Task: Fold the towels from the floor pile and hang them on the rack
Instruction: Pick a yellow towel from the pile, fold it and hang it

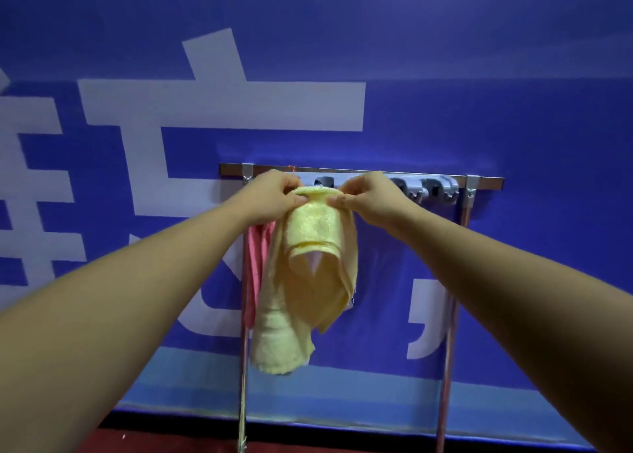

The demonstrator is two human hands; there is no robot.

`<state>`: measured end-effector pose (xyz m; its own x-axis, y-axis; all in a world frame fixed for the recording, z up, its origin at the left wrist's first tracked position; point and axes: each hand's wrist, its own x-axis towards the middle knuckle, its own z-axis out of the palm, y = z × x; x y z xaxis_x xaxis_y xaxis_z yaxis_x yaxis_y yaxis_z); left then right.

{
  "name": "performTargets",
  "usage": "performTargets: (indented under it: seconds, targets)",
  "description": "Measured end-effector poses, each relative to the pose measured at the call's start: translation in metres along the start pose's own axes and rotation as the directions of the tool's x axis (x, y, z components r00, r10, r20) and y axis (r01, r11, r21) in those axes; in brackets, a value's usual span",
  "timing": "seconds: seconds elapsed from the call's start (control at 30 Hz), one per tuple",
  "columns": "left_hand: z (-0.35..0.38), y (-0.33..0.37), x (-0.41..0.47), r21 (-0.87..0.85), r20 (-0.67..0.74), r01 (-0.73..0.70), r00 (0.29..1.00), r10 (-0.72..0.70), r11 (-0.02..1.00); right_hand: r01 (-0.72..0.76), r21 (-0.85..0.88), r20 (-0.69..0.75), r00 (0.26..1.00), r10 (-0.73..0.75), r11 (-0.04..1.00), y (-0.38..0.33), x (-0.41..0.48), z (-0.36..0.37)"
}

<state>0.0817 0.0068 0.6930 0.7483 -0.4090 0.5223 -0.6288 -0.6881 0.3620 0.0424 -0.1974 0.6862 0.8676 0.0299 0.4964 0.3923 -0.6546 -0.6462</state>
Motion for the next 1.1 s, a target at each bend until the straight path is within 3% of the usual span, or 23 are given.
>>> performTargets:
  seconds: [0.23,0.33,0.6,0.77,0.9,1.0,1.07,1.1]
  targets:
    - [0.018,-0.034,0.056,0.138,-0.159,0.121,0.982,-0.099,0.983,0.020,-0.252,-0.138,0.989,-0.056,0.967,0.013,0.072,0.022]
    - [0.027,-0.046,0.076,0.173,-0.177,0.177,0.973,-0.146,0.969,0.013,-0.279,-0.188,0.980,-0.068,0.960,0.024,0.093,0.036]
    - [0.052,-0.068,0.106,0.073,-0.296,0.307,0.915,-0.273,0.949,-0.020,-0.336,-0.326,0.940,-0.097,0.942,0.048,0.126,0.070]
    - [0.067,-0.082,0.111,0.300,-0.281,0.265,0.942,-0.181,0.916,-0.035,-0.451,-0.334,0.933,-0.132,0.892,0.064,0.128,0.089]
    - [0.077,-0.084,0.102,0.428,-0.430,0.172,0.902,0.033,0.887,-0.031,-0.648,-0.361,0.892,-0.271,0.761,0.066,0.118,0.091]
    - [0.079,-0.084,0.088,0.323,-0.377,0.018,0.920,0.112,0.946,0.036,-0.750,-0.340,0.836,-0.431,0.661,0.065,0.109,0.092]
    - [0.080,-0.085,0.079,0.145,-0.346,0.013,0.937,0.039,0.989,0.108,-0.732,-0.313,0.824,-0.472,0.673,0.063,0.098,0.093]
    - [0.080,-0.083,0.076,0.079,-0.345,0.024,0.938,0.005,0.997,0.109,-0.683,-0.310,0.852,-0.422,0.722,0.064,0.094,0.095]
